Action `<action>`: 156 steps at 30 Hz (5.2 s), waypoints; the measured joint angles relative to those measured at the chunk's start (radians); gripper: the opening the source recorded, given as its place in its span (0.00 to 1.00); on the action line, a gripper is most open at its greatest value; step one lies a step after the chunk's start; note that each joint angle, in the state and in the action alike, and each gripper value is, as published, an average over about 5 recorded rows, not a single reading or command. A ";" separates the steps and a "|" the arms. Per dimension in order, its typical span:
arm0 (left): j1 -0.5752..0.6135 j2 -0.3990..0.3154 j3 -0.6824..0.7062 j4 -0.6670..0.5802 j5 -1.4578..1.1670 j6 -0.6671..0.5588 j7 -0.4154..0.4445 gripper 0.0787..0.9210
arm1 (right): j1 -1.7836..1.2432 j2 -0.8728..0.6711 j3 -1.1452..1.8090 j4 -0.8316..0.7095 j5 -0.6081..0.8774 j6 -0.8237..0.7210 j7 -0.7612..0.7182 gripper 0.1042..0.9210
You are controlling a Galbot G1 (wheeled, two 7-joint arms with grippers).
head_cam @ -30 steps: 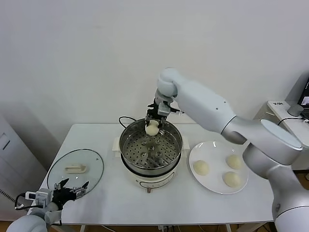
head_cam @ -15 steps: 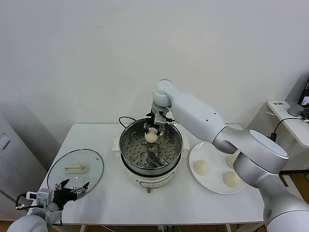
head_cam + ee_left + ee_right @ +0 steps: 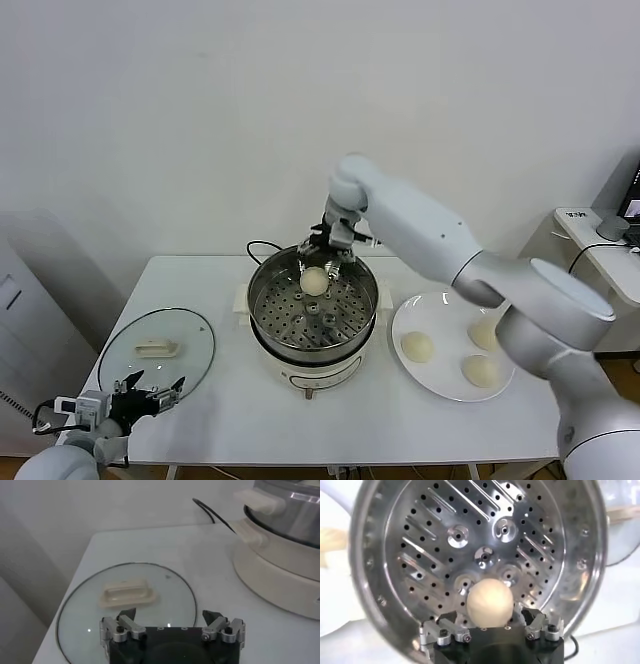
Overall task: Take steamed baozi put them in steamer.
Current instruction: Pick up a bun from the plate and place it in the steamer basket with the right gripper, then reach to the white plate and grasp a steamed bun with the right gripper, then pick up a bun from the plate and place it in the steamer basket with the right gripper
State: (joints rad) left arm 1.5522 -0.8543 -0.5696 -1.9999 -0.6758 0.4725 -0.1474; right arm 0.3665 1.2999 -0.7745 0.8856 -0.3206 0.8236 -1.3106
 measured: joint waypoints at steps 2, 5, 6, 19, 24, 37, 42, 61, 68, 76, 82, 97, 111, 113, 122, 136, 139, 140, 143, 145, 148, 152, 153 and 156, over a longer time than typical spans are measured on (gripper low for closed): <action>0.004 -0.003 -0.004 -0.003 0.000 -0.002 0.000 0.88 | 0.037 -0.028 -0.043 -0.006 0.076 0.000 -0.010 0.88; 0.007 -0.007 -0.007 -0.008 0.000 -0.001 0.000 0.88 | 0.089 -0.078 -0.116 -0.008 0.187 0.000 -0.020 0.88; 0.008 -0.009 -0.008 -0.010 0.000 -0.001 0.000 0.88 | 0.105 -0.096 -0.141 -0.006 0.223 0.000 -0.023 0.88; 0.016 -0.015 -0.018 -0.020 0.002 0.003 -0.001 0.88 | 0.185 -0.337 -0.397 0.081 0.571 -0.315 -0.005 0.88; 0.022 -0.015 -0.025 -0.025 0.002 0.003 -0.001 0.88 | 0.169 -0.402 -0.428 0.117 0.625 -0.473 0.016 0.88; 0.027 -0.030 -0.032 -0.036 0.012 0.010 -0.004 0.88 | 0.025 -0.466 -0.390 0.130 0.630 -0.655 0.074 0.88; 0.028 -0.030 -0.032 -0.036 0.016 0.012 -0.005 0.88 | -0.043 -0.470 -0.356 0.120 0.608 -0.684 0.095 0.88; 0.029 -0.030 -0.032 -0.031 0.017 0.012 -0.005 0.88 | -0.212 -0.440 -0.252 0.075 0.519 -0.727 0.131 0.88; 0.032 -0.034 -0.033 -0.031 0.020 0.011 -0.005 0.88 | -0.249 -0.433 -0.226 0.069 0.490 -0.735 0.134 0.81; 0.036 -0.034 -0.034 -0.030 0.023 0.010 -0.004 0.88 | -0.276 -0.430 -0.199 0.067 0.462 -0.738 0.141 0.59; 0.035 -0.039 -0.029 -0.031 0.030 0.011 -0.004 0.88 | -0.284 -0.430 -0.182 0.066 0.442 -0.735 0.143 0.50; 0.031 -0.043 -0.027 -0.039 0.041 0.024 -0.010 0.88 | -0.147 -0.513 -0.285 0.152 0.525 -0.773 0.094 0.50; 0.035 -0.035 -0.031 -0.041 0.039 0.019 -0.009 0.88 | 0.264 -0.576 -0.553 0.326 0.849 -0.926 0.075 0.50; 0.034 -0.033 -0.031 -0.042 0.038 0.018 -0.009 0.88 | 0.307 -0.560 -0.574 0.342 0.905 -0.953 0.086 0.50; 0.025 -0.028 -0.030 -0.044 0.033 0.018 -0.009 0.88 | 0.399 -0.445 -0.613 0.372 1.121 -1.072 0.168 0.50; 0.018 -0.025 -0.026 -0.041 0.032 0.021 -0.010 0.88 | 0.340 -0.249 -0.589 0.354 1.247 -1.213 0.331 0.50; 0.016 -0.026 -0.025 -0.041 0.032 0.022 -0.010 0.88 | 0.315 -0.210 -0.585 0.345 1.250 -1.236 0.363 0.50; 0.016 -0.027 -0.025 -0.041 0.032 0.022 -0.010 0.88 | 0.307 -0.198 -0.584 0.343 1.249 -1.243 0.373 0.50; 0.017 -0.027 -0.024 -0.041 0.032 0.022 -0.011 0.88 | 0.283 -0.163 -0.582 0.339 1.245 -1.264 0.405 0.50; 0.016 -0.027 -0.024 -0.041 0.032 0.022 -0.010 0.88 | 0.268 -0.144 -0.581 0.336 1.241 -1.276 0.425 0.50; 0.016 -0.027 -0.024 -0.040 0.032 0.021 -0.010 0.88 | 0.246 -0.118 -0.580 0.330 1.232 -1.292 0.451 0.49; 0.016 -0.027 -0.023 -0.037 0.032 0.020 -0.010 0.88 | 0.221 -0.089 -0.577 0.319 1.217 -1.309 0.480 0.49; 0.016 -0.027 -0.023 -0.036 0.032 0.020 -0.010 0.88 | 0.215 -0.083 -0.577 0.316 1.214 -1.312 0.486 0.49; 0.016 -0.027 -0.022 -0.035 0.032 0.020 -0.009 0.88 | 0.197 -0.066 -0.574 0.309 1.207 -1.319 0.502 0.50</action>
State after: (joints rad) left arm 1.5681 -0.8814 -0.5915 -2.0344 -0.6442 0.4921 -0.1567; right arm 0.5630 1.2335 -1.3481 1.1950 0.8869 -0.4956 -0.8083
